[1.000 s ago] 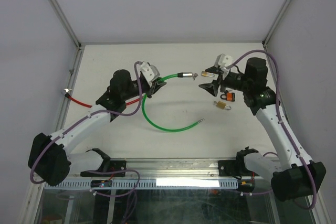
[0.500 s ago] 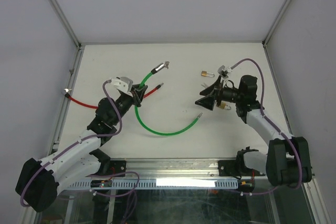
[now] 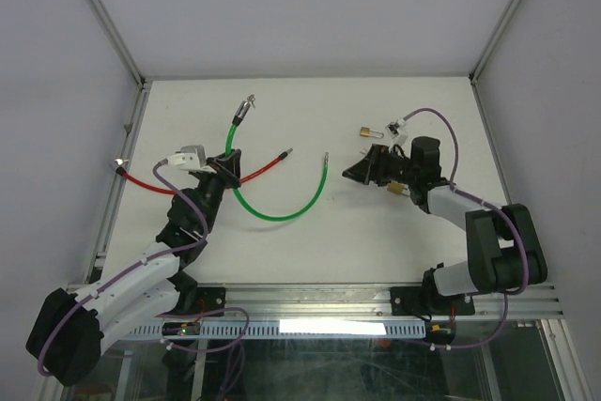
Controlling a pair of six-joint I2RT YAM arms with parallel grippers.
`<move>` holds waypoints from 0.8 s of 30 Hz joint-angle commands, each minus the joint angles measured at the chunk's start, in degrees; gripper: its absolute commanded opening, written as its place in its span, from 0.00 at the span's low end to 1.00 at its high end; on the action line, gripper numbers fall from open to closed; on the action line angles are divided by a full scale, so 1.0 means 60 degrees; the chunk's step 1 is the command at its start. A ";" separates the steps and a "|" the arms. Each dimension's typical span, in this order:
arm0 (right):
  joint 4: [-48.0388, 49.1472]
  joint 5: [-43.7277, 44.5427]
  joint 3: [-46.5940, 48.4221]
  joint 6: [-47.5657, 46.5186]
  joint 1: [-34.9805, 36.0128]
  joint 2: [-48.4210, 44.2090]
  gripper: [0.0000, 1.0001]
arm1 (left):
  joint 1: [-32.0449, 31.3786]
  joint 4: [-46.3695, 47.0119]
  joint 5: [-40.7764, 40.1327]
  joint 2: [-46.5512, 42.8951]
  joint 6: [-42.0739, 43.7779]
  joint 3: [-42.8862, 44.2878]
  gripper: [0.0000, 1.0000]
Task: Lock with the key
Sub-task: Lock the lock at the center of the board.
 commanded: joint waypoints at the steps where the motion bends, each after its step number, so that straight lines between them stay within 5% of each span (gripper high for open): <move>1: 0.0709 0.0938 0.0150 0.0981 0.0466 0.0721 0.79 | -0.0073 0.1428 0.0162 -0.0064 -0.1251 0.0097 0.00; 6: 0.0711 0.1430 0.0327 0.0979 0.0845 0.1414 0.79 | -0.0076 0.1026 0.0627 -0.0234 -0.2112 0.0012 0.00; 11: -0.1167 0.2891 0.1270 0.0811 0.1192 0.1950 0.79 | -0.0160 0.0854 0.0552 -0.0542 -0.2818 -0.0438 0.00; 19: -0.1165 0.2551 0.1312 0.0549 0.1576 0.2315 0.65 | -0.0239 0.1031 0.0274 -0.0527 -0.3118 -0.0905 0.00; 24: -0.1342 0.2877 0.1343 0.0484 0.1613 0.2401 0.64 | -0.0284 0.1196 -0.0013 -0.0673 -0.3248 -0.1075 0.00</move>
